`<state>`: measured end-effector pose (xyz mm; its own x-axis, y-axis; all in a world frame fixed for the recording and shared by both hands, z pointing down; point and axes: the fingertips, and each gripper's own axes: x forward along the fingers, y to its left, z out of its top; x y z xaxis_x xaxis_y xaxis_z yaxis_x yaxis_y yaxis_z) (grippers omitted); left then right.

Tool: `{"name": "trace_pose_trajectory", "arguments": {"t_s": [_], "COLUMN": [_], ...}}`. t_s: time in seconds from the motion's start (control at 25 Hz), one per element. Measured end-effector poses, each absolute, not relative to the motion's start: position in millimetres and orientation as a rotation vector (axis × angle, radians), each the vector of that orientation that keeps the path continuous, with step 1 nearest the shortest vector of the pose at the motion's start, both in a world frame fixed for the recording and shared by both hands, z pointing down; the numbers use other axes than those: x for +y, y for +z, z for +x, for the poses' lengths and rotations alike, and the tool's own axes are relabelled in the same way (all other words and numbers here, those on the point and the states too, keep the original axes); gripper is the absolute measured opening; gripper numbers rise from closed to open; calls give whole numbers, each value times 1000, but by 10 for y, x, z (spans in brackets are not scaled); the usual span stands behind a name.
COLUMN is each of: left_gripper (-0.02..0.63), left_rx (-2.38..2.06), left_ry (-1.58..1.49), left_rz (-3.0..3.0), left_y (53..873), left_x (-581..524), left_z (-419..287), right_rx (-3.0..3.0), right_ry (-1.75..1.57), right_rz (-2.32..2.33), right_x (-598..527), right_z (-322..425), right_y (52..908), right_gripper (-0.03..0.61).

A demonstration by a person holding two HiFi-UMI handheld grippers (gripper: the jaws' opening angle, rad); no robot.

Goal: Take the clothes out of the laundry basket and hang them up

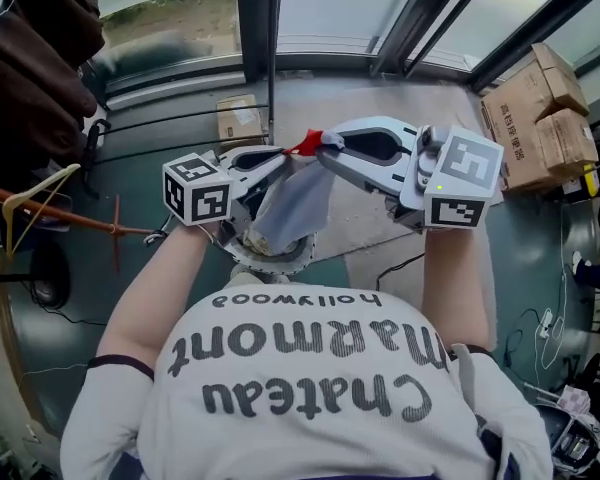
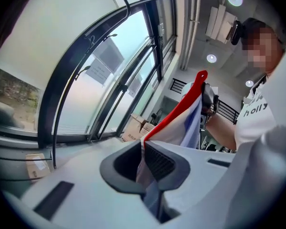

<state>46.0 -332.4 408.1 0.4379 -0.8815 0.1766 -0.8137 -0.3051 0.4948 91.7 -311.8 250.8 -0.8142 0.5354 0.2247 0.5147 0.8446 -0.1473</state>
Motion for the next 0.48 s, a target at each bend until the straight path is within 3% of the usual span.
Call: {"name": "trace_pose_trajectory", "arguments": {"t_s": [0.32,0.48], "left_gripper": [25,23], "left_rx": [-1591,-1689], "left_ry": [-283,-322], "left_rz": [2096,2061], "left_y": [3873,3813], "left_x": [-2806,-2351], "left_z": [141,-216], "right_rx": [-2811,-2799], "right_ry": [201,167], "right_rz": [-812,-901], "right_x": [-3181,-2861], "right_z": [895,518], "right_y": [2533,2501], "right_gripper": [51,51]}}
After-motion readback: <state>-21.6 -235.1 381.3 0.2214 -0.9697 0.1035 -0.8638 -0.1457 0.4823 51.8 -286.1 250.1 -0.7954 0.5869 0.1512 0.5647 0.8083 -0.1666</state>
